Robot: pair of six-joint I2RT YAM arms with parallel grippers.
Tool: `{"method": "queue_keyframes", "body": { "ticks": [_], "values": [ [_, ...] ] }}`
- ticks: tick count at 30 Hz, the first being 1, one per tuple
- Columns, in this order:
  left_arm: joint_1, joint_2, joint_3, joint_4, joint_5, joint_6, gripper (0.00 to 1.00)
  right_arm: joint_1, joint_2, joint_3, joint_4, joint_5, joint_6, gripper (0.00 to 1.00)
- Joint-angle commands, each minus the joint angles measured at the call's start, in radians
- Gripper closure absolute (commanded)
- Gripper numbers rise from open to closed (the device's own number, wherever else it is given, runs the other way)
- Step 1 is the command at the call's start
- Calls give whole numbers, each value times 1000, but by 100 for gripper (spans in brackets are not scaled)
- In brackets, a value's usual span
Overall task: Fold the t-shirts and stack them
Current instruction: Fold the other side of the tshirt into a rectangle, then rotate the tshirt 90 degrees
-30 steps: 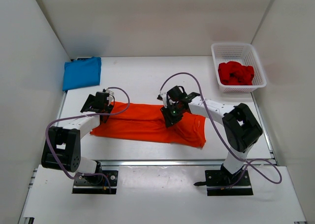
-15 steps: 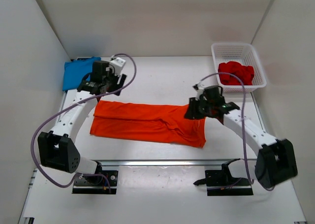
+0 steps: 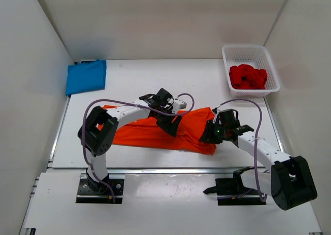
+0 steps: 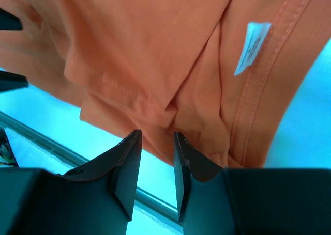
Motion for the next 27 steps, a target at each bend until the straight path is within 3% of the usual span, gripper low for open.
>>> {"method": "queue_keyframes", "body": {
  "ticks": [1,6,17,25,27],
  "values": [
    [-7,3,81,72,64,-107,30,-2,38,6,96,-6,27,71],
    [0,45,76,104,52,-183,27,11,76,4,133,5,16,70],
    [-4,54,32,114,5,-178,25,8,145,10,151,-32,-7,69],
    [-33,68,31,126,-100,-135,26,-40,138,-10,210,-64,3,89],
    [-31,71,32,123,-144,-127,26,-41,135,-14,208,-73,3,89]
  ]
}}
